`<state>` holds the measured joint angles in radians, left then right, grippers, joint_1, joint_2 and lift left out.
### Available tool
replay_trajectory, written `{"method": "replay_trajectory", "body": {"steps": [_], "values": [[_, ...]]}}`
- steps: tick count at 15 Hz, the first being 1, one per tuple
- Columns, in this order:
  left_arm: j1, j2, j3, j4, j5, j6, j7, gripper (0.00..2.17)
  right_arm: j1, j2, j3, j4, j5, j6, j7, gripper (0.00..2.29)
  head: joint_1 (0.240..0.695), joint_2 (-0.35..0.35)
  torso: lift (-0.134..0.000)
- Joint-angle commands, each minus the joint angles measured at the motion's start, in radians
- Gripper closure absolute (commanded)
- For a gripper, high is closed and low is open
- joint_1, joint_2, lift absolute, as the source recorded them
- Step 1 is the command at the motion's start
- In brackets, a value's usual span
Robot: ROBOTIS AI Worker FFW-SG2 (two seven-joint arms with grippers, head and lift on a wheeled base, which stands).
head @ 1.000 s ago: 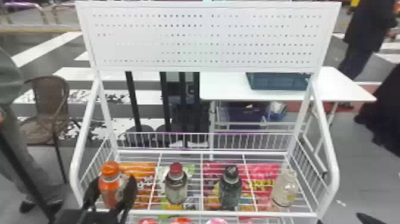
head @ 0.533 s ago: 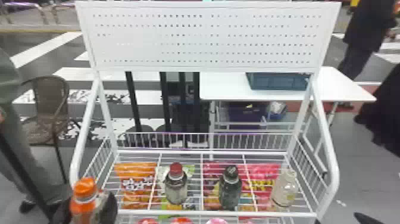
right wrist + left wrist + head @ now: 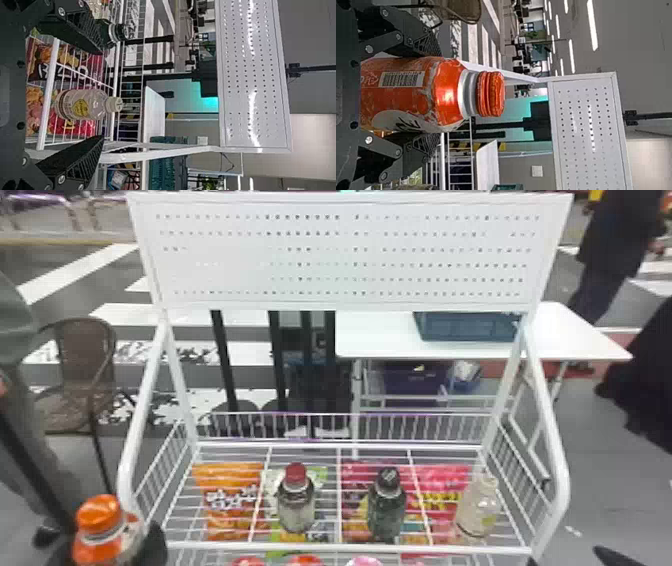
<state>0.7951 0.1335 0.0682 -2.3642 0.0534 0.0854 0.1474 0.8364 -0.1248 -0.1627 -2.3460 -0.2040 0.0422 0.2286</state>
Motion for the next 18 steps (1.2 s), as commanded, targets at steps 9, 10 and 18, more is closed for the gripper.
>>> {"method": "replay_trajectory", "body": {"steps": [9,10,18], "values": [[0.004,0.002,-0.037,-0.010,-0.001,0.000,0.000,0.52,0.004,0.001,0.000,-0.003,-0.003,0.000,0.011,0.15,0.499,0.000,0.000],[0.004,0.002,-0.041,-0.007,-0.001,0.000,0.001,0.52,0.004,0.001,0.000,-0.003,-0.005,0.000,0.011,0.15,0.499,0.000,0.000],[-0.039,0.000,-0.074,0.066,-0.006,-0.019,0.001,0.52,0.006,-0.001,0.000,0.002,-0.003,0.000,0.011,0.15,0.499,0.000,0.000]]}}
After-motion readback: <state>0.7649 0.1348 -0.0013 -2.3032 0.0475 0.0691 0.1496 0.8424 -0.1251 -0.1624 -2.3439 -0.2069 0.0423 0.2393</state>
